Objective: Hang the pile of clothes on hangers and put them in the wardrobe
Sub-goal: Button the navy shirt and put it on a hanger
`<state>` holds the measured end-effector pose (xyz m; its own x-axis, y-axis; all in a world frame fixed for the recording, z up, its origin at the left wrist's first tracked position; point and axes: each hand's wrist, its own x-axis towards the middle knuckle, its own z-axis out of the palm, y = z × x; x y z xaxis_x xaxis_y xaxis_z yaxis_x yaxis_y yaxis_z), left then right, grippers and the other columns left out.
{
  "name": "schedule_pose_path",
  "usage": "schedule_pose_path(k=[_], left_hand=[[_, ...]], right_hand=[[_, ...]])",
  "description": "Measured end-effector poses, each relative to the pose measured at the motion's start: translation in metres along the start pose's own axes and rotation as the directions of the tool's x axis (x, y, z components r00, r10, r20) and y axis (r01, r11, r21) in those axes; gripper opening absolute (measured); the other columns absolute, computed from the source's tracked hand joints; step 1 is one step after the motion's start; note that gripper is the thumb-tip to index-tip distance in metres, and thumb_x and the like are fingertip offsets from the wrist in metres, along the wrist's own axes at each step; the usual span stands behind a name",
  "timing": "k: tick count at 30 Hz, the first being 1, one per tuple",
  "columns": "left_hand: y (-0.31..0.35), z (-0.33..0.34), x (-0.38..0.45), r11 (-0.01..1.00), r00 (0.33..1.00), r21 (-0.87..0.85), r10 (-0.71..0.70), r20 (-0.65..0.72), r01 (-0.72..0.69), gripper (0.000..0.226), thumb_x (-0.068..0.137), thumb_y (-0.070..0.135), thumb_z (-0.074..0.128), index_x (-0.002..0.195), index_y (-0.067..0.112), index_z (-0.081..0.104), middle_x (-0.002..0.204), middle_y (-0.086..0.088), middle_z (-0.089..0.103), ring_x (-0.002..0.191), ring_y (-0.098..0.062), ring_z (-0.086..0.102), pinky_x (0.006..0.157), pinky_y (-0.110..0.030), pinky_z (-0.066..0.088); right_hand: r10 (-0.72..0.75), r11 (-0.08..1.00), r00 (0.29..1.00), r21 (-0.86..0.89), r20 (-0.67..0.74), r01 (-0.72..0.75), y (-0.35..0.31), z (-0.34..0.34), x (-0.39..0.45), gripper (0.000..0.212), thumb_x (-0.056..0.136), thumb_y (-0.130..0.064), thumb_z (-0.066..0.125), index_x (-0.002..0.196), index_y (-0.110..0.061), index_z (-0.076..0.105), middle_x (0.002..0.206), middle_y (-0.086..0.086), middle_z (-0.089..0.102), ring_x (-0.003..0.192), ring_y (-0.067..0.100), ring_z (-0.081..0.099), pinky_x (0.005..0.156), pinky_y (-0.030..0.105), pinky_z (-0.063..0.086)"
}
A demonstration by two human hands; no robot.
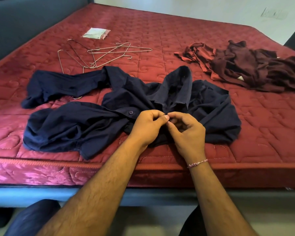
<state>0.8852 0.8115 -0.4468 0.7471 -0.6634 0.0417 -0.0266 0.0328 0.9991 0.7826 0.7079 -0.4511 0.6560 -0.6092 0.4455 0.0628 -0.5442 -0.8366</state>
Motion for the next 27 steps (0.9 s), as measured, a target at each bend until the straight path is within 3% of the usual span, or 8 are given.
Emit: schedule_pose_path(k=[4,8,10,14,18,21,23,27], left_hand=[[0.001,-0.005,-0.001,0.995,1.000,-0.097,-0.023,0.002,0.023,0.021,0.101,0.009,0.061,0.087,-0.002,0.071,0.080,-0.010,0.068,0.079,-0.019,0.061,0.080,-0.038,0.050],[-0.003,-0.004,-0.001,0.999,1.000,-0.032,0.008,0.002,-0.008,0.024,0.092,0.028,0.063,0.085,0.008,0.073,0.087,-0.022,0.073,0.081,-0.021,0.064,0.084,-0.050,0.055],[-0.004,-0.002,-0.002,0.999,0.999,0.039,0.039,-0.028,-0.038,0.024,0.091,0.033,0.062,0.084,0.013,0.073,0.085,-0.015,0.073,0.078,-0.017,0.063,0.084,-0.052,0.055],[-0.004,0.000,-0.006,0.985,0.992,0.134,0.116,-0.052,-0.108,0.016,0.094,0.028,0.067,0.085,0.016,0.074,0.077,0.007,0.069,0.073,-0.007,0.061,0.078,-0.041,0.054],[-0.001,-0.001,-0.009,0.977,0.991,0.172,0.133,-0.024,-0.127,0.015,0.095,0.018,0.071,0.080,0.018,0.070,0.072,0.012,0.065,0.069,-0.004,0.058,0.071,-0.029,0.051],[0.000,-0.001,-0.009,0.974,0.992,0.197,0.124,-0.039,-0.114,0.014,0.095,0.018,0.070,0.081,0.017,0.069,0.073,0.007,0.066,0.069,-0.006,0.059,0.072,-0.032,0.052],[0.000,0.000,-0.008,0.973,0.990,0.208,0.119,-0.071,-0.102,0.014,0.095,0.019,0.070,0.082,0.017,0.070,0.072,0.009,0.066,0.068,-0.004,0.058,0.070,-0.027,0.050],[0.002,0.005,-0.008,0.937,0.974,0.332,0.168,-0.150,-0.110,0.013,0.094,0.018,0.069,0.081,0.021,0.068,0.073,0.012,0.066,0.068,-0.001,0.059,0.068,-0.019,0.046]], right_hand=[[0.082,0.989,0.997,0.127,-0.001,-0.081,0.002,-0.002,0.000,0.020,0.088,-0.006,0.079,0.104,-0.019,0.079,0.097,-0.004,0.079,0.091,0.017,0.076,0.088,0.044,0.062],[0.079,0.991,0.997,0.108,-0.005,-0.078,-0.002,-0.003,-0.002,0.017,0.087,-0.010,0.081,0.102,-0.016,0.079,0.096,-0.005,0.079,0.090,0.015,0.076,0.085,0.037,0.062],[0.086,0.990,0.996,0.112,-0.015,-0.083,-0.003,-0.004,-0.002,0.014,0.087,-0.011,0.082,0.100,-0.015,0.079,0.094,-0.004,0.079,0.089,0.015,0.076,0.083,0.036,0.062],[0.118,0.979,0.993,0.169,-0.016,-0.113,-0.003,-0.005,-0.001,0.010,0.089,-0.005,0.078,0.094,-0.015,0.077,0.090,0.002,0.078,0.084,0.021,0.076,0.081,0.041,0.063],[0.166,0.951,0.985,0.255,0.045,-0.172,-0.002,-0.009,0.001,0.009,0.092,-0.001,0.071,0.094,-0.009,0.075,0.088,0.006,0.076,0.079,0.020,0.072,0.077,0.037,0.060],[0.161,0.933,0.979,0.304,0.121,-0.191,-0.002,-0.013,0.003,0.008,0.094,0.003,0.067,0.094,-0.004,0.073,0.085,0.006,0.071,0.075,0.018,0.066,0.075,0.033,0.057],[0.170,0.917,0.974,0.338,0.153,-0.213,-0.004,-0.015,0.006,0.007,0.094,0.004,0.066,0.095,-0.001,0.071,0.084,0.007,0.070,0.075,0.018,0.064,0.075,0.031,0.056],[0.182,0.957,0.981,0.217,0.074,-0.194,-0.008,-0.010,0.005,0.007,0.093,0.000,0.070,0.097,-0.004,0.073,0.088,0.004,0.075,0.079,0.016,0.070,0.078,0.033,0.060]])
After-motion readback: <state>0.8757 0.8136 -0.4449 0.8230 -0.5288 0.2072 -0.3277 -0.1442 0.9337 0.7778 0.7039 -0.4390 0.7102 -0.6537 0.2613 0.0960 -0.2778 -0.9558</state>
